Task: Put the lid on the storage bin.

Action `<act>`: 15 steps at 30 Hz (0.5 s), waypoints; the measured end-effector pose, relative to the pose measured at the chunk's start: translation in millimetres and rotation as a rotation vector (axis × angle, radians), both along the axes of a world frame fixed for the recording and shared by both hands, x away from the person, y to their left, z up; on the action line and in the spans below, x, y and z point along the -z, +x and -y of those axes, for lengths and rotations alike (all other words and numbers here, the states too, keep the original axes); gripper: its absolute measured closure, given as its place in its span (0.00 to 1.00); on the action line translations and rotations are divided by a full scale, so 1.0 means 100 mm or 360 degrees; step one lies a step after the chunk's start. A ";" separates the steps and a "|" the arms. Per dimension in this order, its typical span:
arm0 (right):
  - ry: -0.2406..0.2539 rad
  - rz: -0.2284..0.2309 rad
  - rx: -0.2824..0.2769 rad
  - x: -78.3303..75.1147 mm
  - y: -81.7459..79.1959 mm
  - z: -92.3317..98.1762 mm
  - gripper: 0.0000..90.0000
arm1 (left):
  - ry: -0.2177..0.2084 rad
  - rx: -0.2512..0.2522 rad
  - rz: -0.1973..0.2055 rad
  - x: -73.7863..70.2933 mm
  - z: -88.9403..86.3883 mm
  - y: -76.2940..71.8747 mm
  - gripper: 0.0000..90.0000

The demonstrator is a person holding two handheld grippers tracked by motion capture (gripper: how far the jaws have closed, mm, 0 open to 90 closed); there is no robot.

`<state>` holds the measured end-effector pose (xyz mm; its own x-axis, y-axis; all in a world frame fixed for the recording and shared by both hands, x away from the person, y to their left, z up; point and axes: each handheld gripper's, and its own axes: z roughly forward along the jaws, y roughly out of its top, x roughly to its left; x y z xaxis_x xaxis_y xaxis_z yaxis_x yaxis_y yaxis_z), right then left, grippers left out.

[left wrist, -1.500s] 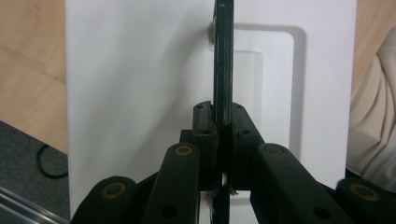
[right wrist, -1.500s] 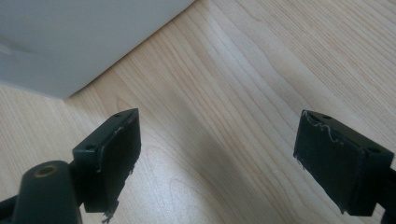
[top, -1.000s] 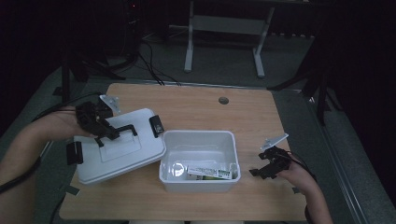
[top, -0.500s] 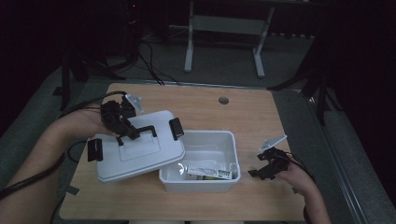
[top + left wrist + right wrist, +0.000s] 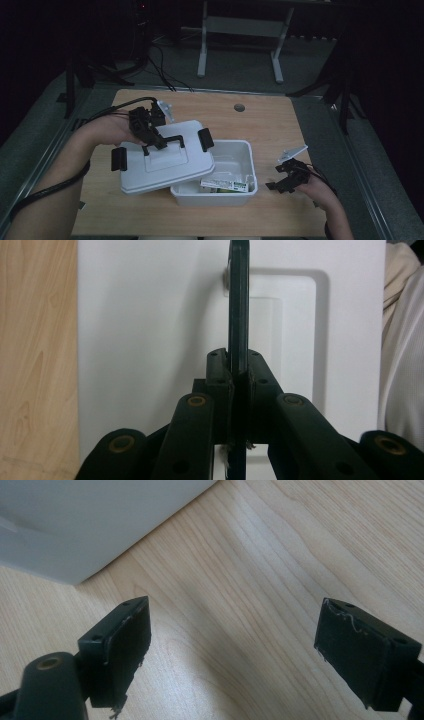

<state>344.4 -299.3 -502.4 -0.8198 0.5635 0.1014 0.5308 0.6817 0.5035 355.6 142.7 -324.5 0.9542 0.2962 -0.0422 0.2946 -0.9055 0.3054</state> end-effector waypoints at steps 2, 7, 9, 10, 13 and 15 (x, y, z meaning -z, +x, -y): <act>-0.0001 -0.0002 0.0002 0.00 0.00 0.00 0.16 | -0.0003 0.0004 -0.0004 0.01 0.05 0.01 0.93; -0.0003 -0.0011 -0.0005 0.00 0.00 -0.01 0.16 | 0.0000 0.0060 -0.0013 0.02 0.22 0.01 0.93; -0.0002 -0.0009 -0.0004 0.00 0.00 0.00 0.16 | -0.0005 0.0079 -0.0021 0.01 0.28 0.01 0.93; -0.0002 -0.0009 -0.0004 0.00 0.00 0.00 0.16 | -0.0020 0.0079 -0.0016 0.00 0.31 0.01 0.93; -0.0002 -0.0007 -0.0004 0.00 0.00 0.00 0.16 | -0.0033 0.0108 -0.0011 -0.02 0.41 0.00 0.93; 0.0001 -0.0007 -0.0003 0.00 0.00 0.00 0.16 | -0.0026 0.0139 -0.0010 -0.03 0.49 0.00 0.93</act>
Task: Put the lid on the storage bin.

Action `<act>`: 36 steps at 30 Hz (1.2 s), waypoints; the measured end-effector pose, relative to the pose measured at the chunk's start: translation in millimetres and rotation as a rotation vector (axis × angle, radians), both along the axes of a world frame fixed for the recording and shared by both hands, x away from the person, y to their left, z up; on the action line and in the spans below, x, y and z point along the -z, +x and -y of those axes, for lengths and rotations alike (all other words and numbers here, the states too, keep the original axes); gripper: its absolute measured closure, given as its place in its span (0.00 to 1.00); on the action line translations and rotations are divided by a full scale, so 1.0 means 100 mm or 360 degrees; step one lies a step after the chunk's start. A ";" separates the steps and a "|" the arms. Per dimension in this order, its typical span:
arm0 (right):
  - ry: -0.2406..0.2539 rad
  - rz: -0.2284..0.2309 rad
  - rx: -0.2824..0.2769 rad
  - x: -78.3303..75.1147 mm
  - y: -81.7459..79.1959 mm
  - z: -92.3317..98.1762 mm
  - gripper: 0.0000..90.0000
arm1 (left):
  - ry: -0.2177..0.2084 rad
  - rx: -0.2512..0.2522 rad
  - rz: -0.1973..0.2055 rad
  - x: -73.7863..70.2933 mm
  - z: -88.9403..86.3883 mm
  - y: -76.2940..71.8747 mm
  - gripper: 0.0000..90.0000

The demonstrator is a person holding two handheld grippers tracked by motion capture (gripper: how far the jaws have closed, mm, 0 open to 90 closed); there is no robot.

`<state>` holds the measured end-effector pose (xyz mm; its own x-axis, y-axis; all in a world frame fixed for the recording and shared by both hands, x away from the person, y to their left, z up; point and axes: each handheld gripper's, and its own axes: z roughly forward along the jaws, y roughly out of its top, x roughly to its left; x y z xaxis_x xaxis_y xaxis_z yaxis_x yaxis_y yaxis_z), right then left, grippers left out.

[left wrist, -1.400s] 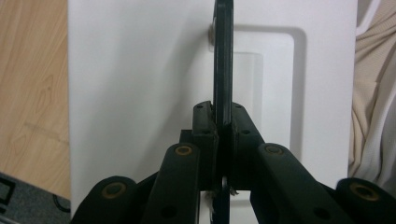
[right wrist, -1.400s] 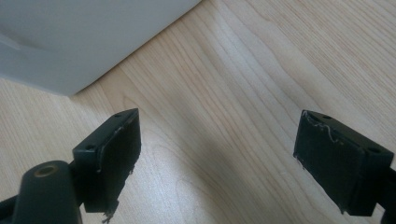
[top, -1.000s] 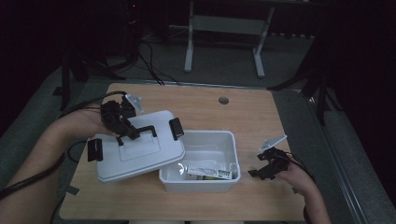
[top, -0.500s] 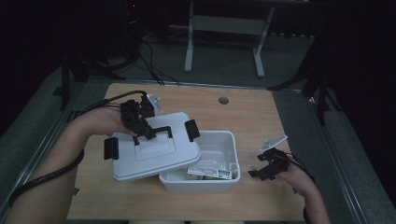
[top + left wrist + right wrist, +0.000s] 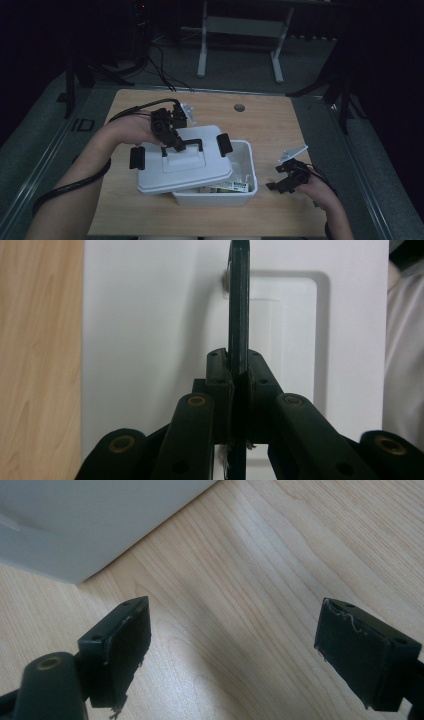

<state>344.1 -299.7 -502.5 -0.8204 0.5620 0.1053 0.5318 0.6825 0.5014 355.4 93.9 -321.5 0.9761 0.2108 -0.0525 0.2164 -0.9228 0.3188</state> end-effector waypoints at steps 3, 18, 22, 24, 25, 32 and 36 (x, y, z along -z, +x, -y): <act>-0.0006 -0.0001 -0.0005 0.00 0.00 0.00 0.16 | 0.0017 0.0035 0.0010 -0.02 0.10 0.00 0.93; 0.0004 -0.0011 -0.0004 0.02 -0.01 0.03 0.16 | -0.0005 0.0149 0.0025 -0.02 0.59 0.04 0.93; 0.0000 -0.0023 -0.0007 0.03 -0.02 0.03 0.16 | 0.0029 0.0176 0.0030 0.02 0.70 0.04 0.93; 0.0008 -0.0023 -0.0005 0.03 -0.02 0.05 0.16 | 0.0029 0.0189 0.0040 0.04 0.75 0.04 0.93; 0.0013 -0.0025 -0.0002 0.04 -0.02 0.05 0.16 | 0.0036 0.0193 0.0040 0.05 0.77 0.03 0.93; 0.0017 -0.0025 0.0000 0.03 -0.04 0.07 0.16 | 0.0078 0.0219 0.0018 0.14 0.87 0.05 0.93; 0.0025 -0.0020 0.0001 0.04 -0.03 0.07 0.16 | 0.0085 0.0222 0.0012 0.21 0.88 0.06 0.93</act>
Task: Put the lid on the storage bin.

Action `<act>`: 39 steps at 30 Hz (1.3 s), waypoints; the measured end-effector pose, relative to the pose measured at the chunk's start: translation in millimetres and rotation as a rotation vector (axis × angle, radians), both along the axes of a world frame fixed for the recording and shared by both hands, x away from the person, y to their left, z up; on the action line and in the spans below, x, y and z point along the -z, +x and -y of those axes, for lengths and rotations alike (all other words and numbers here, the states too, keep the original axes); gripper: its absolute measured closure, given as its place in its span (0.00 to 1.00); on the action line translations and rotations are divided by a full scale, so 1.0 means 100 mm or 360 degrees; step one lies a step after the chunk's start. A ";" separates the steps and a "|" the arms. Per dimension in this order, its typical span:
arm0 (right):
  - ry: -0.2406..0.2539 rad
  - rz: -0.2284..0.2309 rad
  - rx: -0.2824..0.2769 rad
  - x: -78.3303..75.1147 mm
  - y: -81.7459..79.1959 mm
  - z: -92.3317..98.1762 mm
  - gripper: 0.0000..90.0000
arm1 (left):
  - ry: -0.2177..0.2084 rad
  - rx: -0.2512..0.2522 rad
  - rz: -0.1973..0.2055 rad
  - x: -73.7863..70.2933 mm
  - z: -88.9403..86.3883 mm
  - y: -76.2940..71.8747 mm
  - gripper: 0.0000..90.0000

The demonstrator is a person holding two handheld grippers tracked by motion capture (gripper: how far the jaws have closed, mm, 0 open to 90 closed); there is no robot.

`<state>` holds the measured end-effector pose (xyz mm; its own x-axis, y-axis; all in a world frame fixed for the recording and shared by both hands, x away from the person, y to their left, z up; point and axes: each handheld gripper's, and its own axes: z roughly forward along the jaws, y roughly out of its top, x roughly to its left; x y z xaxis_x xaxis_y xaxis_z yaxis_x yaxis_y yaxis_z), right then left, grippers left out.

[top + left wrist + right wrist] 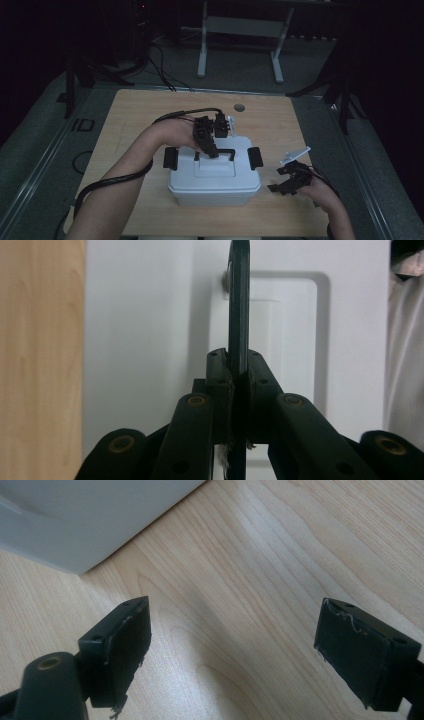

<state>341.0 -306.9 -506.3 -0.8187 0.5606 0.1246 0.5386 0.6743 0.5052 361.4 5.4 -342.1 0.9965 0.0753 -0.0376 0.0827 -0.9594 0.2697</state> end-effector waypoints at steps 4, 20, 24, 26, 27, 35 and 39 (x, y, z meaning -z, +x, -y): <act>-0.0001 -0.0008 0.0006 0.01 0.00 0.00 0.16 | 0.0036 0.0008 0.0001 0.07 0.03 0.02 0.93; 0.0010 -0.0017 0.0000 0.06 -0.01 0.01 0.16 | -0.0012 -0.0030 -0.0058 0.22 -0.03 0.09 0.93; 0.0006 -0.0017 -0.0001 0.06 -0.01 0.00 0.16 | -0.0004 -0.0048 -0.0052 0.22 -0.03 0.09 0.92; 0.0010 -0.0018 -0.0005 0.05 -0.01 -0.02 0.16 | 0.0027 -0.0040 -0.0025 0.23 -0.04 0.09 0.86; 0.0012 -0.0014 -0.0007 0.05 -0.01 -0.02 0.16 | 0.0021 -0.0042 -0.0025 0.23 -0.05 0.09 0.77; 0.0010 -0.0018 -0.0002 0.05 -0.01 -0.02 0.16 | -0.0135 -0.0134 0.0043 0.17 -0.25 0.10 0.40; 0.0015 -0.0019 0.0003 0.04 -0.01 -0.03 0.16 | -0.0209 -0.0165 0.0013 0.15 -0.40 0.11 0.21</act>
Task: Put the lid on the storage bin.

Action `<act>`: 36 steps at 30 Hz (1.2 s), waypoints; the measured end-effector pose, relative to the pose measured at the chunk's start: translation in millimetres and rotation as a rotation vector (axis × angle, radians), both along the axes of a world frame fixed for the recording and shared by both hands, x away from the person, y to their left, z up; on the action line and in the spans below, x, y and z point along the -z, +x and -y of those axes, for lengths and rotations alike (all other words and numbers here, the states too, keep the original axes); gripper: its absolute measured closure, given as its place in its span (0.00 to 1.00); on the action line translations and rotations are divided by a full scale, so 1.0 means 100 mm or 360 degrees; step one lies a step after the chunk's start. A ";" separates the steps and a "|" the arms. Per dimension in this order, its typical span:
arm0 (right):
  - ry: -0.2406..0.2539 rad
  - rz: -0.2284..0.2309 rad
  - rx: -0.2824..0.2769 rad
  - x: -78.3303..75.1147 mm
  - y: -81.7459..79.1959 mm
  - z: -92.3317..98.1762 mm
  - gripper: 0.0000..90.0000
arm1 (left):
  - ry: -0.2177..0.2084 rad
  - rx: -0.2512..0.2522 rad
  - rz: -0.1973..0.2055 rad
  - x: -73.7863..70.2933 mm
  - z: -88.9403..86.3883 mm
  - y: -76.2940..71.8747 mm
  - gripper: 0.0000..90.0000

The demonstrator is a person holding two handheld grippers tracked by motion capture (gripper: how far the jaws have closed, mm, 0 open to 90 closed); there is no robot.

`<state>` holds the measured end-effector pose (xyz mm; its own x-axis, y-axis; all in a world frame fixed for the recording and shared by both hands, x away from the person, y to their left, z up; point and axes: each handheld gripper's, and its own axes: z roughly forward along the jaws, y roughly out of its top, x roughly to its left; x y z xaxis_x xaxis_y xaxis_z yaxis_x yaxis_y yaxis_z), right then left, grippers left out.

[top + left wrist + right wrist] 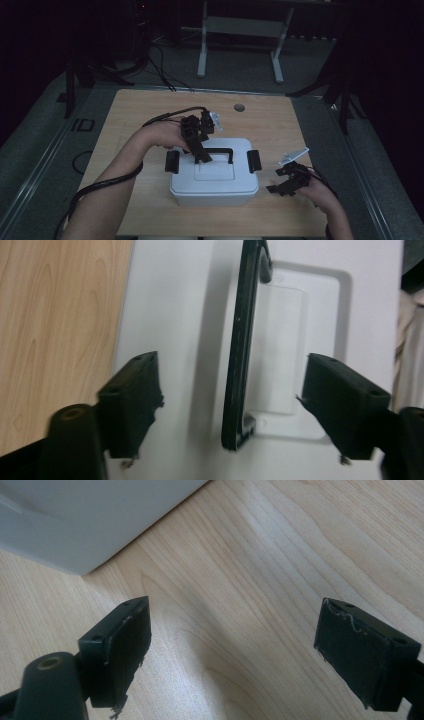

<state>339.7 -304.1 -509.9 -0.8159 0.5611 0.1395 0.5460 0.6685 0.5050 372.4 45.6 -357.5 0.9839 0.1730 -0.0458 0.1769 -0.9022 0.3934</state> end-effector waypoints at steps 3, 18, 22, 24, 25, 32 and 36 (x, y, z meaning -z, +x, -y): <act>-0.0002 0.0003 -0.0001 -0.01 0.00 0.00 0.16 | -0.0028 -0.0028 0.0045 -0.01 -0.11 0.00 0.15; 0.0007 0.0004 -0.0001 -0.01 0.00 -0.02 0.16 | -0.0082 -0.0145 0.0188 0.04 -0.50 -0.05 0.09; 0.0013 0.0006 -0.0001 -0.01 0.00 -0.01 0.16 | -0.0134 -0.0191 0.0205 0.05 -0.64 -0.07 0.09; 0.0015 0.0008 0.0003 -0.01 -0.01 -0.01 0.16 | -0.0149 -0.0215 0.0202 0.06 -0.71 -0.09 0.09; 0.0016 0.0011 0.0002 -0.01 -0.01 0.00 0.16 | -0.0155 -0.0221 0.0204 0.07 -0.75 -0.10 0.09; 0.0027 0.0020 0.0002 -0.02 -0.01 -0.01 0.16 | -0.0200 -0.0310 0.0219 0.13 -0.99 -0.14 0.09; 0.0029 0.0021 -0.0006 -0.02 -0.01 -0.02 0.16 | -0.0217 -0.0342 0.0217 0.18 -1.13 -0.16 0.09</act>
<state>338.8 -301.7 -508.3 -0.8200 0.5554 0.1387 0.5366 0.6613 0.5242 356.3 158.8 -375.1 0.9241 0.3792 0.0470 0.2954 -0.7869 0.5417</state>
